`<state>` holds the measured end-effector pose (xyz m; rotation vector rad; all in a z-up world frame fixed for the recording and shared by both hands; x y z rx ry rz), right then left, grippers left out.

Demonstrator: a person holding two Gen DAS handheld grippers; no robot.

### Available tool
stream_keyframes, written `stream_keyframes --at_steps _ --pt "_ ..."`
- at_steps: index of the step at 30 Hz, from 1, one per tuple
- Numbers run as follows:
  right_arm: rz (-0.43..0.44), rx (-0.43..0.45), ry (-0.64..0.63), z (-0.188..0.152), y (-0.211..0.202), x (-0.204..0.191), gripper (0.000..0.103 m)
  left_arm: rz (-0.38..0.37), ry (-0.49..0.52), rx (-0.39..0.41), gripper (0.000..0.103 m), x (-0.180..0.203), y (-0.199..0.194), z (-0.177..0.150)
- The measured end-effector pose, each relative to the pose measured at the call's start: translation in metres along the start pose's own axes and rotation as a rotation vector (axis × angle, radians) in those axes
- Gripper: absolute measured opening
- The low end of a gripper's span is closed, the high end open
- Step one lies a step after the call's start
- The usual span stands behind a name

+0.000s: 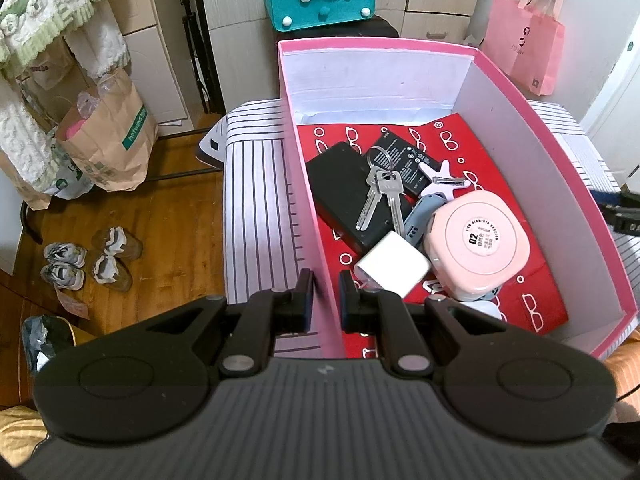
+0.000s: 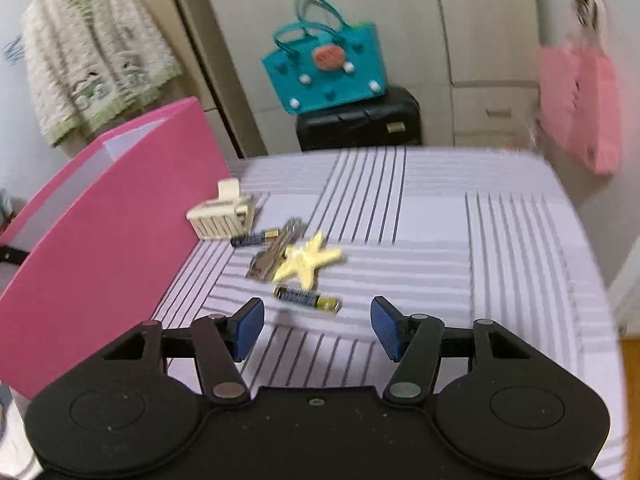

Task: Organize rigid objects
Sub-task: 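Move the right gripper back and grasp the gold-black AA battery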

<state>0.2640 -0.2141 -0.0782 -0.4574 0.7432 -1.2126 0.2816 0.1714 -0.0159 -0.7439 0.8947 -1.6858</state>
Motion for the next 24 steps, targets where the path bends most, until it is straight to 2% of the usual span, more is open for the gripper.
stream_keyframes --at_steps 1,5,10,13,15,16,21,24 --pt "-0.028 0.04 0.021 -0.002 0.0 -0.003 0.065 -0.006 -0.003 0.002 0.011 -0.001 0.0 0.0" --pt "-0.075 0.102 0.06 -0.008 0.006 -0.013 0.067 -0.017 -0.005 0.004 0.012 -0.003 0.0 -0.001" --pt "-0.176 0.125 -0.019 -0.007 0.018 -0.029 0.066 -0.016 0.006 0.007 0.012 -0.002 0.001 -0.002" --pt "-0.202 0.137 -0.131 -0.01 0.021 -0.036 0.059 -0.023 -0.012 0.011 0.012 -0.004 0.0 -0.003" --pt "-0.199 0.135 -0.128 -0.008 0.017 -0.032 0.048 -0.023 -0.006 0.017 0.012 -0.003 0.0 -0.003" --pt "-0.196 0.133 -0.129 -0.007 0.016 -0.03 0.047 -0.022 -0.006 0.019 0.012 -0.003 0.0 -0.004" --pt "-0.181 0.145 -0.107 -0.009 0.011 -0.025 0.05 -0.026 -0.008 0.021 0.013 -0.003 0.0 -0.004" --pt "-0.203 0.139 -0.106 -0.011 0.011 -0.028 0.064 -0.028 -0.008 0.021 0.013 -0.002 0.001 -0.004"
Point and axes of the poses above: each gripper's, at about its wrist camera, not at the fingertips, and y roughly the way its jaws point, x to its right, z to its top, the point moved 5 cm from there along y, roughly the way its jaws point
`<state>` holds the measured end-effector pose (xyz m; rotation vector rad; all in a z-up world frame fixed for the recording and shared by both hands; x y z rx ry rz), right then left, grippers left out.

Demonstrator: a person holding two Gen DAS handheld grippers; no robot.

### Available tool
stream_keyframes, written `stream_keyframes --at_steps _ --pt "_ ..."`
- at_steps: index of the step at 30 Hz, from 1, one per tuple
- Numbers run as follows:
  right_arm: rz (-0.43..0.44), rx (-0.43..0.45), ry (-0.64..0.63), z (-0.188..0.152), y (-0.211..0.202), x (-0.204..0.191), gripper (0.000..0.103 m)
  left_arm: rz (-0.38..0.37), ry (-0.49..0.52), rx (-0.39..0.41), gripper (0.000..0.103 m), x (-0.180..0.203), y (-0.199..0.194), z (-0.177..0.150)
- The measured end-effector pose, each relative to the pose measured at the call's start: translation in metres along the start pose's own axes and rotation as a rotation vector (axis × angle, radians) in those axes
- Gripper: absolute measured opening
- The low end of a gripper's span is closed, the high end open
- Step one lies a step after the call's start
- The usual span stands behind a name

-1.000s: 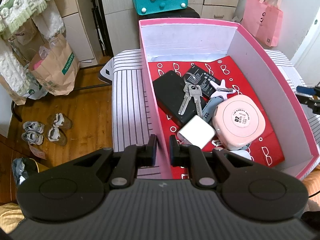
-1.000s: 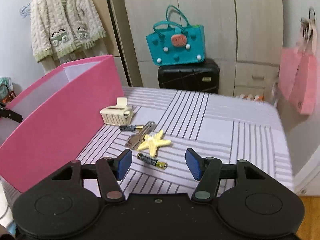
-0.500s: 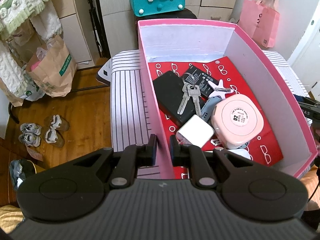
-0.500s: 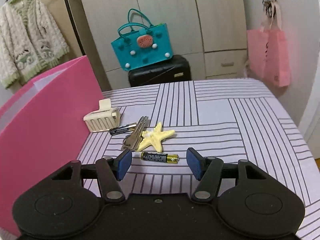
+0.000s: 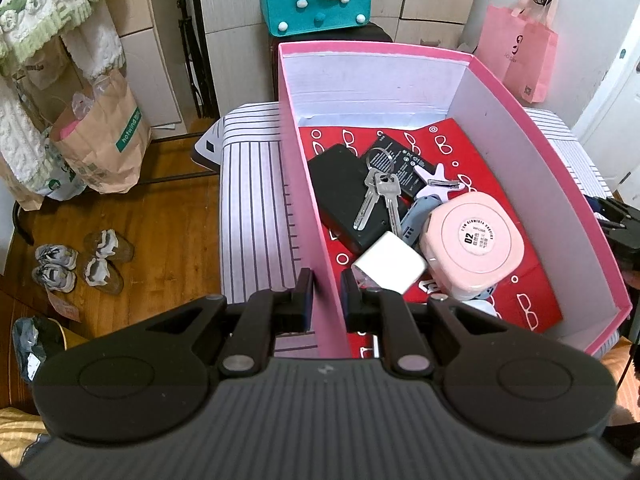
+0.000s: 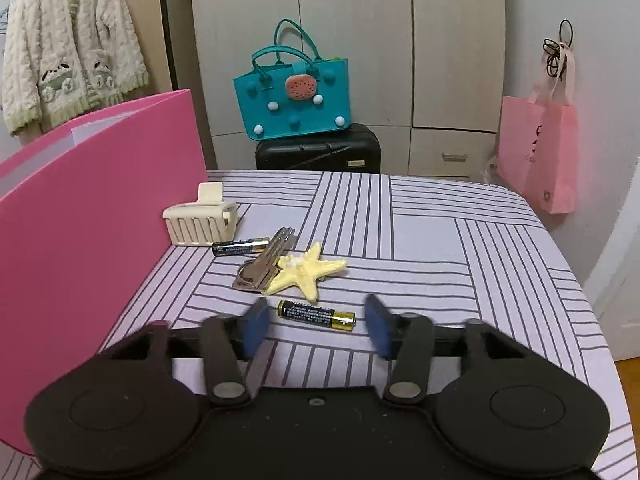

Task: Organize rigid objects
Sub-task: 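Move the right gripper back and grasp the gold-black AA battery, then carry the AA battery into the pink box and release it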

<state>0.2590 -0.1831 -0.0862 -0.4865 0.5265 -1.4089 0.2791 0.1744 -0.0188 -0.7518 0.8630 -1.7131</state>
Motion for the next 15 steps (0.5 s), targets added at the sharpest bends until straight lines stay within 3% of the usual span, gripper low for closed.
stream_keyframes --at_steps 4,5,15 --pt "-0.026 -0.002 0.003 -0.001 -0.001 -0.004 0.061 -0.003 -0.004 0.004 0.013 0.0 0.0 0.0" --pt "-0.027 0.003 -0.001 -0.001 -0.002 -0.004 0.048 -0.003 -0.004 0.004 0.013 0.0 0.0 0.0" --pt "0.046 -0.016 0.043 0.0 -0.013 0.001 0.048 0.003 0.014 0.007 0.013 0.002 -0.002 0.0"
Point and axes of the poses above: each gripper's, at about its wrist camera, not at the fingertips, and y roughly the way its jaws point, x to its right, z to its top, the point moved 5 cm from there along y, roughly the way its jaws point
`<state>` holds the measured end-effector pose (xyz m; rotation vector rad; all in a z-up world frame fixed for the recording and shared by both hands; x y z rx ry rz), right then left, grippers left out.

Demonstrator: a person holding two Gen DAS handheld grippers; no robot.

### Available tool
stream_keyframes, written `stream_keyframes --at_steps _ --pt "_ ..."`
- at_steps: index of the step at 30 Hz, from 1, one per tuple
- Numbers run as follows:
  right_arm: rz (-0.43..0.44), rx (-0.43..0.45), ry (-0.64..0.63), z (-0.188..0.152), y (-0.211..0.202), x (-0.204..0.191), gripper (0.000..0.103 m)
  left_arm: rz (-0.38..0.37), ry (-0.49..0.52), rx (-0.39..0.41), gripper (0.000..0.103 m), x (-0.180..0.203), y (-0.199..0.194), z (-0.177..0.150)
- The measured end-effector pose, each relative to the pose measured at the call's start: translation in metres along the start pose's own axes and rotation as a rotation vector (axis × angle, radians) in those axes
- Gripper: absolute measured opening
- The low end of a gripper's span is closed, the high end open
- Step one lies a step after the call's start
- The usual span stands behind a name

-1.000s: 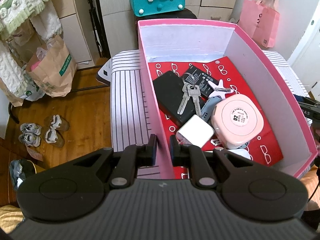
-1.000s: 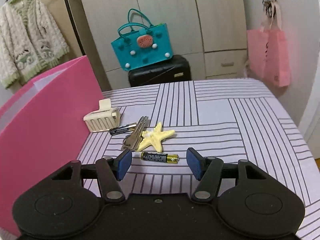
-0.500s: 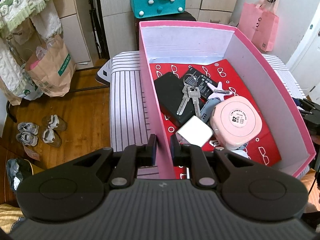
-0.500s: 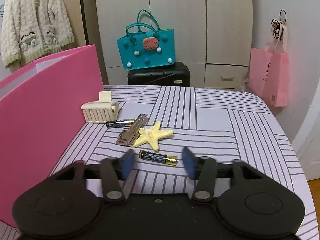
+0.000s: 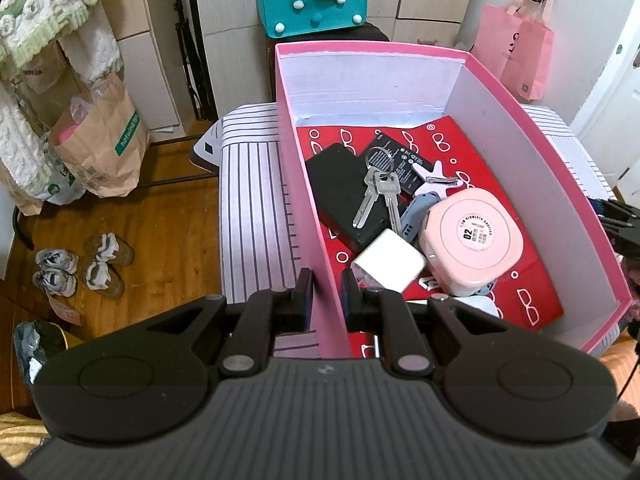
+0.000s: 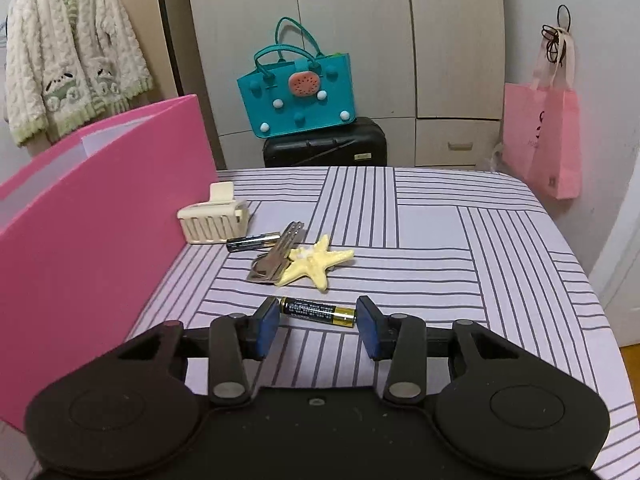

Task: Organize rigid objects
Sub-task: 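Carry the AA battery into the pink box and release it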

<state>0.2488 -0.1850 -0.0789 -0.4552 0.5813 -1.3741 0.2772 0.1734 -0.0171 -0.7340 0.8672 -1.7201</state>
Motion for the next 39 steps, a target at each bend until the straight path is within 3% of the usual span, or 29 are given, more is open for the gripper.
stream_keyframes --at_steps 9,19,23,28,35,39 --pt "0.105 0.02 -0.014 0.025 -0.035 -0.017 0.048 0.015 0.022 0.011 0.012 0.002 -0.003 -0.004" --pt "0.365 0.054 -0.07 0.068 -0.071 -0.07 0.048 0.003 0.004 0.022 0.012 0.0 -0.003 -0.007" --pt "0.411 0.045 -0.206 0.08 -0.069 -0.101 0.048 0.001 0.004 0.02 0.013 0.0 -0.004 -0.007" --pt "0.371 -0.003 -0.426 0.085 -0.047 -0.131 0.048 -0.003 0.0 0.021 0.013 0.0 -0.004 -0.006" --pt "0.398 -0.07 -0.688 0.083 -0.037 -0.149 0.048 -0.012 -0.004 0.017 0.013 0.0 -0.004 -0.005" --pt "0.437 -0.097 -0.763 0.077 -0.043 -0.152 0.048 -0.022 -0.013 0.019 0.014 -0.001 -0.003 -0.006"
Point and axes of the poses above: each gripper's, at about its wrist camera, not at the fingertips, and y roughly the way its jaws point, x to its right, z to its top, the point moved 5 cm from there along y, roughly the way its jaws point
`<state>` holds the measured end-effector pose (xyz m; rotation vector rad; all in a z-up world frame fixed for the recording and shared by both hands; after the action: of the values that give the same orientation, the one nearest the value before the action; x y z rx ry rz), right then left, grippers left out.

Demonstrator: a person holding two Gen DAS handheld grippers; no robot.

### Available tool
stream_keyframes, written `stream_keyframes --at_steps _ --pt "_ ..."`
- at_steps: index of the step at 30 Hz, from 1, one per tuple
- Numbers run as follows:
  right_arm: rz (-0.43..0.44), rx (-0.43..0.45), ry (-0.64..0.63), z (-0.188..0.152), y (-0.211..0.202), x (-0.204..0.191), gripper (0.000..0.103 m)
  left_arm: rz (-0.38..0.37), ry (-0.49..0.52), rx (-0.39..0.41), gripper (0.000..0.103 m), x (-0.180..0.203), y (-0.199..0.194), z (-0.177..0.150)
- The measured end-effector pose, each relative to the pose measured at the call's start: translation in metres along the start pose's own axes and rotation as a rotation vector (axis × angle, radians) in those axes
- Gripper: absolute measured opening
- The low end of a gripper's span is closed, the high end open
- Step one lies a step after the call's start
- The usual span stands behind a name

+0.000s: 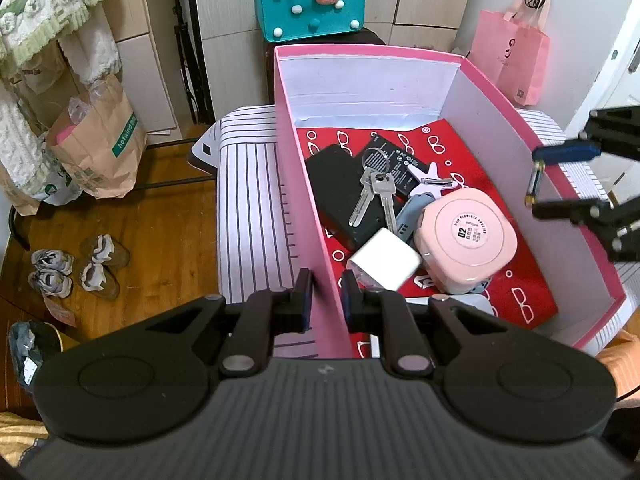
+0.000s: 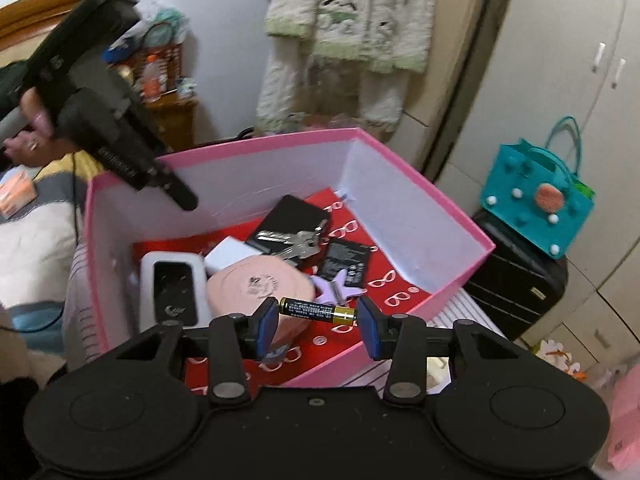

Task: Organize rigid objects
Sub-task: 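Carry the AA battery into the pink box and release it, then move the right gripper back and grasp the yellow starfish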

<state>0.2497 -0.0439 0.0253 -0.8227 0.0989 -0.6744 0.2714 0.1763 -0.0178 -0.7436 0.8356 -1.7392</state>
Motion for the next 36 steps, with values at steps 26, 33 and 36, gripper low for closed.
stream_keyframes --at_steps 26,33,36 --pt "-0.209 0.041 0.621 -0.121 -0.04 0.103 0.061 0.012 -0.007 0.006 0.014 0.0 -0.001 -0.001" --pt "-0.175 0.021 0.654 -0.149 -0.009 0.103 0.061 0.018 -0.006 -0.001 0.014 0.001 0.0 -0.001" --pt "-0.208 0.018 0.571 -0.148 0.0 0.1 0.061 0.019 -0.009 -0.004 0.014 0.001 0.0 0.0"
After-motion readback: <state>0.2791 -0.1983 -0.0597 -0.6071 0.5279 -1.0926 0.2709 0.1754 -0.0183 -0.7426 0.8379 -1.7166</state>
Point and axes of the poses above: each gripper's, at about its wrist camera, not at the fingertips, and y roughly the way its jaws point, x to its right, z to its top, the point moved 5 cm from there along y, roughly the way its jaws point
